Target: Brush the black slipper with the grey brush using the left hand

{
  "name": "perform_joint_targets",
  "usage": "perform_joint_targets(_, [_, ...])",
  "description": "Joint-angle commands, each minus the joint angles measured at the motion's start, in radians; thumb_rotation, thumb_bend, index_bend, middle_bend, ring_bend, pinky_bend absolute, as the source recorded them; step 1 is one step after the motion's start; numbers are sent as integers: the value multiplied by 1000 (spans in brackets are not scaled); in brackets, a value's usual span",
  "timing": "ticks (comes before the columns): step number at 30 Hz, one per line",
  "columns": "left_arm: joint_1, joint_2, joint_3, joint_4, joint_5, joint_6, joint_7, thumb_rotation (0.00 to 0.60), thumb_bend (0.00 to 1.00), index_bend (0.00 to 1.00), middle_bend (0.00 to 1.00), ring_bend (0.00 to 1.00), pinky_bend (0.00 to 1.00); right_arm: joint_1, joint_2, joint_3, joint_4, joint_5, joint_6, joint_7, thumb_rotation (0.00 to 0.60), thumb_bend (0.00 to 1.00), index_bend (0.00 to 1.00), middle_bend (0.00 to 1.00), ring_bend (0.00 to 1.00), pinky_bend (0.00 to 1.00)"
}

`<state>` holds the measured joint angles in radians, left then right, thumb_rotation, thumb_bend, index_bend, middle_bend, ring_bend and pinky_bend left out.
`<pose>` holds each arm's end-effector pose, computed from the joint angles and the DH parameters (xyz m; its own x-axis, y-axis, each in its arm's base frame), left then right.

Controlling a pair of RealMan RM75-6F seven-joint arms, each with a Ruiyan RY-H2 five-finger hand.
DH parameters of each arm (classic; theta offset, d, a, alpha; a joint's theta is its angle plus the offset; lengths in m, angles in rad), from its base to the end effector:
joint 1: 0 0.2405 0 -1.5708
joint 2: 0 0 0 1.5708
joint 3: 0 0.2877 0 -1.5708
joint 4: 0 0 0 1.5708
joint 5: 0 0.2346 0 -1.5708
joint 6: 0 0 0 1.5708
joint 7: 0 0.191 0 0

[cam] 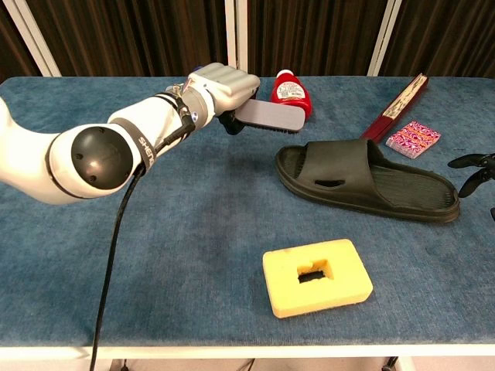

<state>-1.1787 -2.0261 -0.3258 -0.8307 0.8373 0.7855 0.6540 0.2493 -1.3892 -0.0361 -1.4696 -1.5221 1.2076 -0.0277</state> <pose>-0.0283 0.4948 -0.1765 0.6613 0.1400 0.7370 0.7106 -0.4317 -0.5556 -0.3239 -0.2552 -0.0017 0.3560 -0.3111 0.8812 -0.9308 -0.2017 0.3049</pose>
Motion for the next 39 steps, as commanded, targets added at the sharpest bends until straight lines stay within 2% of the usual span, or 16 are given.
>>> perform_joint_targets(1, [18, 41, -40, -91, -12, -13, -75, 600, 689, 1000, 1000, 1000, 1000, 1, -2, -1, 2, 1, -2, 1, 600, 628, 130, 294, 44, 0])
perform_joint_targets(4, [24, 65, -36, -165, 24, -12, -115, 600, 689, 1000, 1000, 1000, 1000, 1, -5, -1, 5, 5, -7, 2, 600, 628, 130, 294, 44, 0])
perform_joint_targets(8, [14, 47, -10, -189, 39, -16, -106, 600, 688, 1000, 1000, 1000, 1000, 0, -8, 0, 8, 8, -6, 2, 600, 629, 130, 294, 44, 0])
perform_joint_targets(24, [-18, -58, 48, -18, 11, -35, 6, 600, 687, 1000, 1000, 1000, 1000, 5, -7, 1, 6, 18, -18, 3, 600, 635, 130, 289, 44, 0])
perform_joint_targets(32, [13, -25, 32, 43, -43, -22, 55, 600, 687, 1000, 1000, 1000, 1000, 4, -4, 0, 6, 18, -16, 4, 600, 639, 130, 289, 44, 0])
perform_joint_targets(39, [36, 39, -4, -29, -70, 6, 54, 600, 687, 1000, 1000, 1000, 1000, 5, -6, 0, 8, 17, -17, 7, 600, 640, 130, 289, 44, 0])
